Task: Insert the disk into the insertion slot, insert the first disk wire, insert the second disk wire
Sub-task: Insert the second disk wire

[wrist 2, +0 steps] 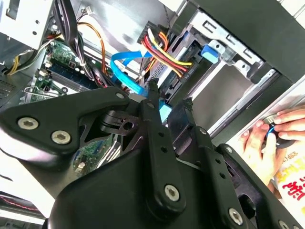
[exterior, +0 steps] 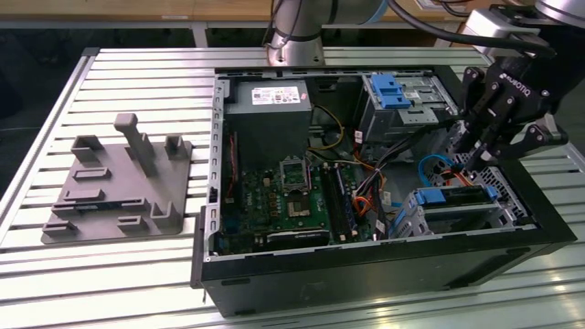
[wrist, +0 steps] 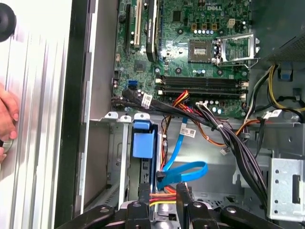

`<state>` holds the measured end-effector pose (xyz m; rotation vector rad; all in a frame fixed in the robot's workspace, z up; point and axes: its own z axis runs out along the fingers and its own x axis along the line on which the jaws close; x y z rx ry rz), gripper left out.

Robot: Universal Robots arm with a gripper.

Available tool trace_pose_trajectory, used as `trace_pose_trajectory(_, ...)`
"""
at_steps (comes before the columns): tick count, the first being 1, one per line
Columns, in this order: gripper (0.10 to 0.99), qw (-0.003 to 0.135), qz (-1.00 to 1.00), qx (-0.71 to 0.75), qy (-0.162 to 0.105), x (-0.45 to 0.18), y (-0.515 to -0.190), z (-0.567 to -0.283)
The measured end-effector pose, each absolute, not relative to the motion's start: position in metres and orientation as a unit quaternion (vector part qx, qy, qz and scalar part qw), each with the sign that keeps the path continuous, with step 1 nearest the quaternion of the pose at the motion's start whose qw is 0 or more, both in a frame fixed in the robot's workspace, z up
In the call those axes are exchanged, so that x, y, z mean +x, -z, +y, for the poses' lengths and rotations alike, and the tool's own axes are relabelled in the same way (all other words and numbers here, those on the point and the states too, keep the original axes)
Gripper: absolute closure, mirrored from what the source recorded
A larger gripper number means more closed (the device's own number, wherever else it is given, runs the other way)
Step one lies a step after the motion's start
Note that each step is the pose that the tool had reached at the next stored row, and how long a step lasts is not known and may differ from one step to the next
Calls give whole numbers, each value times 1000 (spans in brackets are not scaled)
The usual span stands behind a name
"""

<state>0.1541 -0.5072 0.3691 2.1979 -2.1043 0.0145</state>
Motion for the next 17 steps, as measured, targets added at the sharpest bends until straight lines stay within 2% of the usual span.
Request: trace_pose_trajectory(17,729,53,-664,746,-4,152,-366,-509)
